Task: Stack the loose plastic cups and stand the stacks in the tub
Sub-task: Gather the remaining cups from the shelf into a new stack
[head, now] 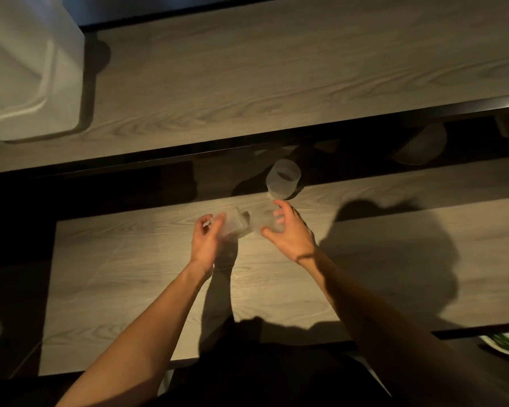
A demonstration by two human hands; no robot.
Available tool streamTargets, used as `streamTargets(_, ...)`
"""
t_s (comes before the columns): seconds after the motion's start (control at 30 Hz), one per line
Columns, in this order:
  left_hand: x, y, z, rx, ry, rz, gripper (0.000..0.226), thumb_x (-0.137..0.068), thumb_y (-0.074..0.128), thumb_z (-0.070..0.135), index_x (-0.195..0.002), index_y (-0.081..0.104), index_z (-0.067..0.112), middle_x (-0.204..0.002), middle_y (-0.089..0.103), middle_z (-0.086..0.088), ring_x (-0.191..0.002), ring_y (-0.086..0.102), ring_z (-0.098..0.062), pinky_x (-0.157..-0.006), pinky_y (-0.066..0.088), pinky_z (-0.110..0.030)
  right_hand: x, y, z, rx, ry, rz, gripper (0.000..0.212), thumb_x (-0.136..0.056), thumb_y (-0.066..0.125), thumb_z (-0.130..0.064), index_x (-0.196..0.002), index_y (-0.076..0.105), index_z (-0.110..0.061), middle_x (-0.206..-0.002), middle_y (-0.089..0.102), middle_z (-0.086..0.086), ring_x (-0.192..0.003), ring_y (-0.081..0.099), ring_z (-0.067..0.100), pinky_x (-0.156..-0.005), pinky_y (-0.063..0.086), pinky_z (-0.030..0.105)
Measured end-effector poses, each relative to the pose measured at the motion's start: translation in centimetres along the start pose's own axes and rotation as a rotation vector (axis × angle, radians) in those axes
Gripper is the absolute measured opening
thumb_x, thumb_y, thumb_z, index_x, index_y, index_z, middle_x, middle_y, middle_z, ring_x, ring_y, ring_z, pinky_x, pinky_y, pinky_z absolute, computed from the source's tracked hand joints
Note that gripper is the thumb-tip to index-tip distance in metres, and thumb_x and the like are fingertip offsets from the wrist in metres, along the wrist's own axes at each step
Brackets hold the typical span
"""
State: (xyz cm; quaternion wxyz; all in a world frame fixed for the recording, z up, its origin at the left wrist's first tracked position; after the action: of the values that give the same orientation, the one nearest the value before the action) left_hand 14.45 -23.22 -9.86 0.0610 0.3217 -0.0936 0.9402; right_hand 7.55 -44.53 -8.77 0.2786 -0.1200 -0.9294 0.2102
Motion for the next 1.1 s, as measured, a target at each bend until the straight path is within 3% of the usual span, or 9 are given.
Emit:
streamTargets(0.1, 0.4, 0.7, 0.1, 0.254, -0.095, -0.131, 0.043, -0.099, 0.058, 0.044, -0.132, 0.057, 0.018, -0.126, 0.065, -0.009, -0.114, 0.066, -0.024, -0.085, 0.056, -0.032, 0.5, -0.2, -0.6, 0.154, -0.086, 0.025, 0.080, -0.081, 0.068, -0.051, -0.149, 0.028, -0.038, -0.148, 0.042, -0.003, -0.133, 0.043, 0.020, -0.106, 0.043, 0.050)
streamTargets(0.23, 1.2, 1.7, 0.3, 0.297, -0.122, -0.252, 0.044, -0.096, 0.061, 0.043, -0.127, 0.063, 0.013, -0.124, 0.071, -0.014, -0.115, 0.067, -0.026, -0.100, 0.050, -0.038, 1.2, 0.6, -0.4, 0.233, -0.093, -0.016, 0.078, -0.084, 0.064, -0.054, -0.150, 0.027, -0.038, -0.149, 0.039, -0.003, -0.135, 0.040, 0.020, -0.107, 0.042, 0.047)
streamTargets(0.4, 1.7, 2.5, -0.1, 0.347, -0.145, -0.277, 0.049, -0.092, 0.066, 0.039, -0.128, 0.062, 0.005, -0.128, 0.067, -0.017, -0.120, 0.064, -0.028, -0.099, 0.051, -0.036, 1.9, 0.6, -0.3, -0.330, 0.155, -0.024, 0.061, -0.095, 0.051, -0.056, -0.150, 0.030, -0.039, -0.147, 0.047, -0.002, -0.132, 0.047, 0.023, -0.108, 0.041, 0.047)
streamTargets(0.5, 2.2, 3.6, -0.4, 0.442, -0.242, -0.371, 0.054, -0.093, 0.068, 0.027, -0.139, 0.053, 0.004, -0.139, 0.060, -0.019, -0.126, 0.062, -0.030, -0.099, 0.056, -0.036, 2.5, 0.7, -2.0, -0.389, 0.125, -0.094, 0.056, -0.100, 0.042, -0.055, -0.152, 0.030, -0.038, -0.155, 0.039, -0.002, -0.137, 0.042, 0.023, -0.112, 0.037, 0.045)
streamTargets(0.67, 3.1, 4.6, 0.2, 0.182, -0.216, -0.527, 0.060, -0.083, 0.079, 0.015, -0.136, 0.052, 0.008, -0.134, 0.063, -0.018, -0.119, 0.065, -0.030, -0.104, 0.051, -0.037, 2.4, 0.1, -3.8, -0.392, 0.026, -0.209, 0.045, -0.104, 0.044, -0.036, -0.149, 0.040, -0.034, -0.149, 0.044, 0.003, -0.117, 0.051, 0.009, -0.083, 0.044, 0.017)
streamTargets(0.83, 2.1, 4.5, 1.3, -0.277, -0.027, -0.533, 0.073, -0.068, 0.090, 0.029, -0.132, 0.055, 0.021, -0.127, 0.061, -0.009, -0.116, 0.064, -0.027, -0.094, 0.058, -0.037, 3.2, 2.5, -4.3, -0.130, 0.056, -0.417, 0.054, -0.099, 0.031, -0.064, -0.151, 0.026, -0.050, -0.163, 0.018, -0.010, -0.148, 0.022, 0.020, -0.113, 0.029, 0.045)
streamTargets(0.9, 2.0, 4.8, 1.8, -0.430, 0.037, -0.521, 0.065, -0.074, 0.086, 0.021, -0.129, 0.052, 0.022, -0.123, 0.058, -0.006, -0.111, 0.062, -0.023, -0.081, 0.059, -0.027, 2.6, 1.7, -5.6, 0.089, -0.120, -0.325, 0.056, -0.100, 0.027, -0.064, -0.150, 0.035, -0.040, -0.156, 0.029, -0.010, -0.143, 0.029, 0.013, -0.116, 0.029, 0.044)
streamTargets(1.0, 1.4, 4.9, 2.2, -0.540, 0.082, -0.466, 0.071, -0.074, 0.085, 0.016, -0.130, 0.042, 0.023, -0.123, 0.053, -0.001, -0.110, 0.058, -0.019, -0.078, 0.057, -0.025, 1.4, -2.0, -8.0, 0.194, -0.356, 0.071, 0.043, -0.102, 0.042, -0.047, -0.137, 0.053, -0.025, -0.139, 0.046, -0.005, -0.128, 0.042, 0.009, -0.108, 0.040, 0.041)
streamTargets(1.1, 1.2, 5.3, 2.7, -0.563, 0.115, -0.447, 0.083, -0.070, 0.090, 0.021, -0.135, 0.038, 0.025, -0.124, 0.052, 0.005, -0.110, 0.057, -0.016, -0.072, 0.056, -0.019, -0.7, -5.6, -7.6, 0.353, -0.298, 0.363, 0.051, -0.097, 0.052, -0.048, -0.140, 0.046, -0.022, -0.142, 0.042, 0.009, -0.134, 0.037, 0.023, -0.108, 0.039, 0.044)
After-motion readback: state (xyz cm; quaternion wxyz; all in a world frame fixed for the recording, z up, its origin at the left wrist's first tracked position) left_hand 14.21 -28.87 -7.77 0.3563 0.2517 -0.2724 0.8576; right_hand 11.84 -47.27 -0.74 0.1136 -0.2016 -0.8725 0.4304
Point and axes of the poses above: each hand's wrist, its own x-axis away from the middle knuckle, its own y-axis out of the palm, z = x × y, the point moved 8 cm from there along -x, towards the middle knuckle
